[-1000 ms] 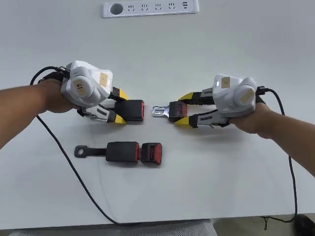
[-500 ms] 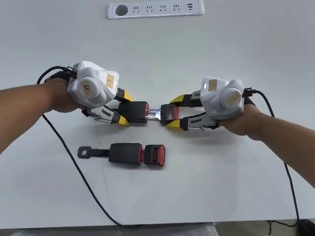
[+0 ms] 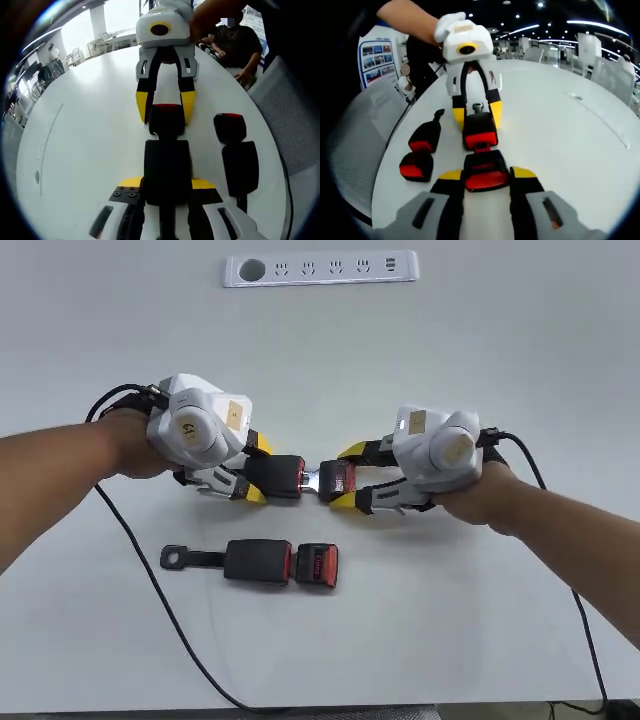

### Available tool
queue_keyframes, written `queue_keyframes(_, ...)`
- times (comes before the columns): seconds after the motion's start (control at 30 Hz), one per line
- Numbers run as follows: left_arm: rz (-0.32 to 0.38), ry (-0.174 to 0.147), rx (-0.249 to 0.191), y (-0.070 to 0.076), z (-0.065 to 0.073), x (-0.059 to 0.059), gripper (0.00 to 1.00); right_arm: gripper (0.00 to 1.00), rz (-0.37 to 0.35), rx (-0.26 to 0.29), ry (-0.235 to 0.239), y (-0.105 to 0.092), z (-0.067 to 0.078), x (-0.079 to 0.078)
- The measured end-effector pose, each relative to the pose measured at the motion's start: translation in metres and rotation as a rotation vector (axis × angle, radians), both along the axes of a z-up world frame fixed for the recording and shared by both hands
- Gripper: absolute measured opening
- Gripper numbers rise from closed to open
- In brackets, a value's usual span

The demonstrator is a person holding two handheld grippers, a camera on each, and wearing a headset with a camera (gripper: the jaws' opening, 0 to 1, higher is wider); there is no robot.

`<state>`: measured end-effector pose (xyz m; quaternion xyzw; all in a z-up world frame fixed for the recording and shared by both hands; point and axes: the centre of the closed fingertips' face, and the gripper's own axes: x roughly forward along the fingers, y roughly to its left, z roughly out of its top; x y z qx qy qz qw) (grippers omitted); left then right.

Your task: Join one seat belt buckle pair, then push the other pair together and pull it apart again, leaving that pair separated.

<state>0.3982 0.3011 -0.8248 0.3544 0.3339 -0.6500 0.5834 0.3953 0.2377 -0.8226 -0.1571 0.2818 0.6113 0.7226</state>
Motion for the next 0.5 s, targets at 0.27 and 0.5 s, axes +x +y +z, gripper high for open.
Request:
queue_keyframes(0.27,0.006,-0.002,0.013,0.000,0.000,0.000,0.33,0.34,-0.024,-0.009,0.002,0.013,-0.002,0.000)
queue_keyframes(0.5,0.017,-0.001,0.019,0.000,0.000,0.000,0.33,0.34,-0.030,-0.044,-0.002,0.013,-0.004,0.001)
